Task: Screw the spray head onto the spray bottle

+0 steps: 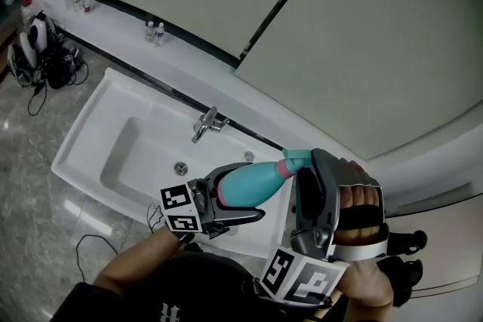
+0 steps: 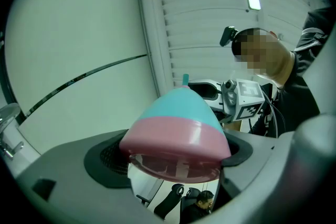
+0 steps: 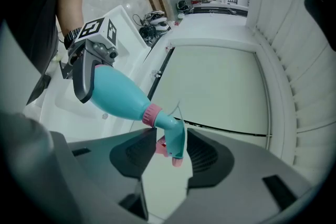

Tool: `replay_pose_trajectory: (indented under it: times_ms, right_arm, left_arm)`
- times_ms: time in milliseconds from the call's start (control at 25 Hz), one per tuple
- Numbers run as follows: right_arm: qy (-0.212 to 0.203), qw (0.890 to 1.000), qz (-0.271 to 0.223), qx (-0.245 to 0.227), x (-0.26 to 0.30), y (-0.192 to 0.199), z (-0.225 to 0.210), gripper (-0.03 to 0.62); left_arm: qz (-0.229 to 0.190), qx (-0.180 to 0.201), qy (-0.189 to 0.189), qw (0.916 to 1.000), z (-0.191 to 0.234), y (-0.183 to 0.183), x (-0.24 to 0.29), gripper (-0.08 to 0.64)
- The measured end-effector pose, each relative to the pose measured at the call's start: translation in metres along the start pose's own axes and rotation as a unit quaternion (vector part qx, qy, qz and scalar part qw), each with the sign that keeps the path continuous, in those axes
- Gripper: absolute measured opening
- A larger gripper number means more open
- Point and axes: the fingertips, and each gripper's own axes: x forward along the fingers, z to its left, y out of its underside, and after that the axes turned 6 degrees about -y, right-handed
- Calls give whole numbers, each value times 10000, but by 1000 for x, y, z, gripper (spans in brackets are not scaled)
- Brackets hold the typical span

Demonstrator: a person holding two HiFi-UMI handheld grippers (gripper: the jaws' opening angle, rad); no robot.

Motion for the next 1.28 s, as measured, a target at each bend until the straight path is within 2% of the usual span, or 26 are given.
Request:
replay_pose_trajectory:
  times_ms: [200,520,640,800,920,1040,1120,1160,1200,1240,1280]
  right_arm:
    - [-4,9999,-112,7,-22,6,3,161]
    - [61,9992,-365,-157,-30,-2,3,161]
    - [101,9968,-316,-726,-30,-4,12,161]
    - [230,9853,-391,-1645,-35,-11,18,161]
    - [368,9831,-551,-1709,-44,-19,9,161]
    - [409,9880,-928,-1168,-53,-22,-11,161]
    - [342,9890,-1379,-400,-59,-17,-26,161]
    - [257,9850,-1701,164,-62,-11,-33,161]
    - [122,9735,-2106,888,-64,-1,-38,161]
    - [-79,9485,-2604,1804,-66,13,-42,161]
    - [-354,9021,-3212,2861,-67,31,-46,161]
  left_arm:
    - [-33,-31,189,9998,-17,2,5,471]
    - [-190,-254,500,9982,-21,-7,4,471]
    - [-82,-158,492,9986,-20,-3,5,471]
    - [-67,-158,542,9984,-21,-2,7,471]
    - [-219,-332,596,9974,-17,-7,6,471]
    - [-362,-408,612,9966,-12,-14,1,471]
    - [-409,-382,624,9965,-10,-20,-1,470]
    - [-430,-372,637,9963,-10,-23,-3,470]
    - [-450,-367,660,9961,-9,-26,-5,471]
    - [-466,-364,696,9958,-10,-29,-6,471]
    - [-477,-362,744,9954,-12,-32,-7,471]
